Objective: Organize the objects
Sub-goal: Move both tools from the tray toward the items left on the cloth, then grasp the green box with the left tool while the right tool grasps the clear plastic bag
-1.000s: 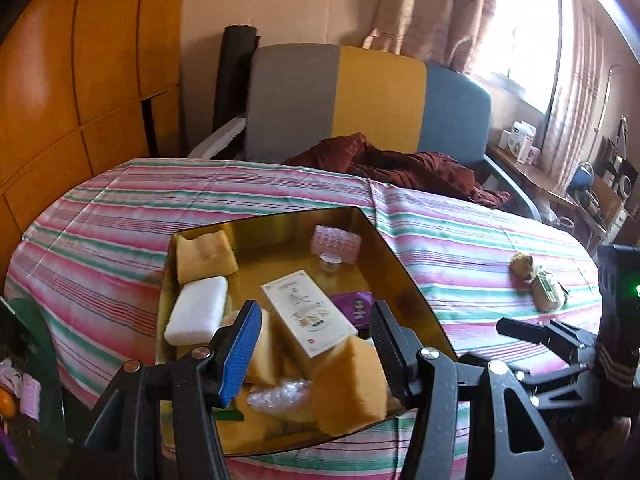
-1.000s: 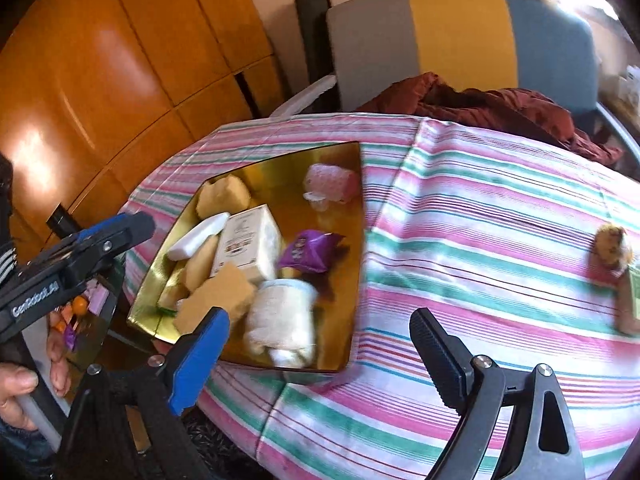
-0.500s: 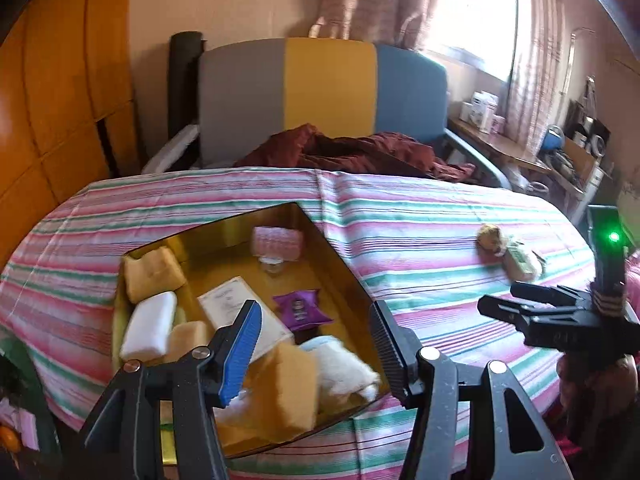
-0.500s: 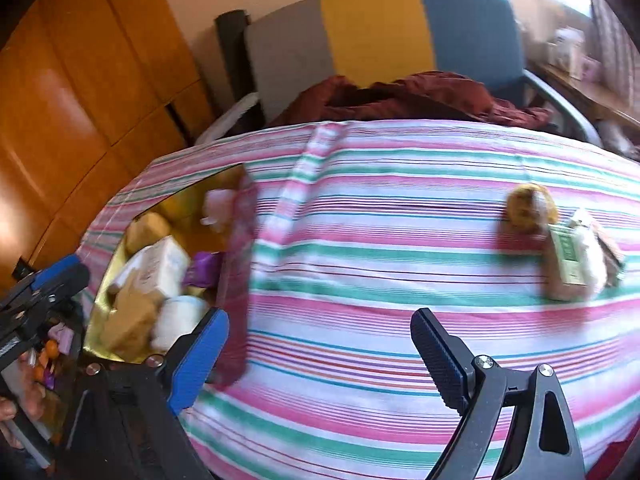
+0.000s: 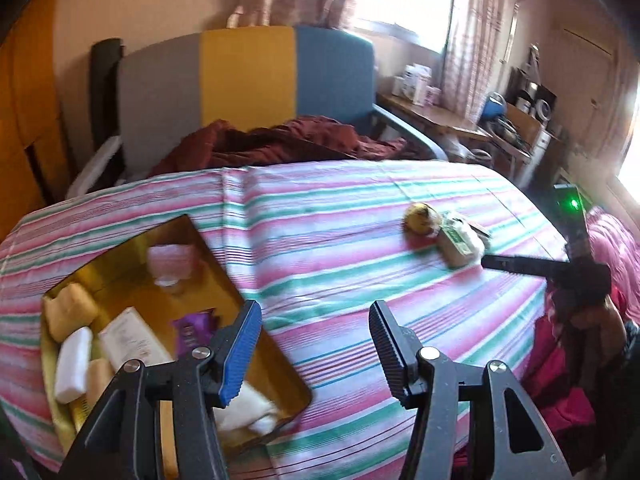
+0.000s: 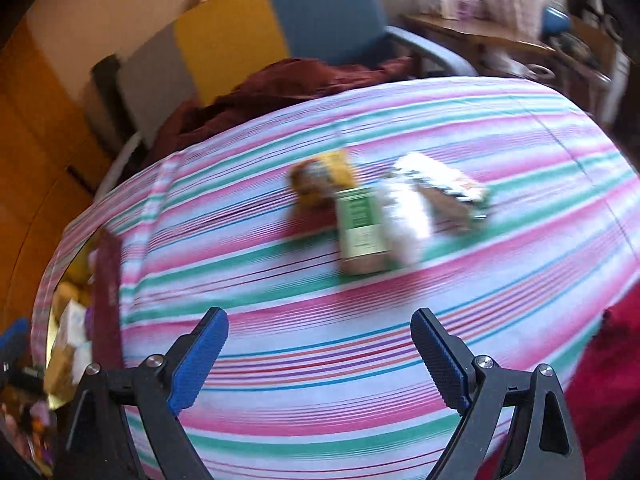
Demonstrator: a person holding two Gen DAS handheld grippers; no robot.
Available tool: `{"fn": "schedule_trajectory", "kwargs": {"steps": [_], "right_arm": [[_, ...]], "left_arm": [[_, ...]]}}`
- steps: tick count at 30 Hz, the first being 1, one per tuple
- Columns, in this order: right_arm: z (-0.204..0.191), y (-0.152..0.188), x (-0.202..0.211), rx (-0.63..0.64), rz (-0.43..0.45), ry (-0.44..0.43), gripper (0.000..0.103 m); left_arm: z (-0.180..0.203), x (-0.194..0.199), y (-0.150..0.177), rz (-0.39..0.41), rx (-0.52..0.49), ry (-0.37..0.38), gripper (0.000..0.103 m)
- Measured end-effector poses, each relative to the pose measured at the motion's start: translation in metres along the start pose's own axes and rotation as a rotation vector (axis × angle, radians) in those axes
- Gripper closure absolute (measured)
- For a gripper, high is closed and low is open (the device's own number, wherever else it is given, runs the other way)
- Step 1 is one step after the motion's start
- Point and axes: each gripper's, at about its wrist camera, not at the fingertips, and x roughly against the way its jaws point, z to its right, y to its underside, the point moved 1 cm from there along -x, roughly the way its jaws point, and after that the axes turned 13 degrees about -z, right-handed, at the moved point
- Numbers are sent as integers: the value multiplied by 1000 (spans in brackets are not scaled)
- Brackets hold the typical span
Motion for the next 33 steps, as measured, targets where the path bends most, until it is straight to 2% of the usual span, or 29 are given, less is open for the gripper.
{"fn": "schedule_trajectory", "kwargs": {"steps": [8, 15, 19, 22, 33], "right_arm": [[52, -28, 4, -74, 17, 97, 10], [80, -55, -8, -95, 28, 204, 20], [92, -66, -18, -102, 27, 218, 24], [96, -67, -23, -111, 24, 210, 24], [103, -69, -8, -163, 23, 67, 24]], "left_arm": [[45, -38, -22, -95, -60, 101, 46], [74, -68, -32, -155, -95, 123, 46], [85, -80, -39, -175, -109, 125, 46], [98, -92, -50, -186, -115, 136, 46], [152, -154, -91, -245, -138, 242, 47]]}}
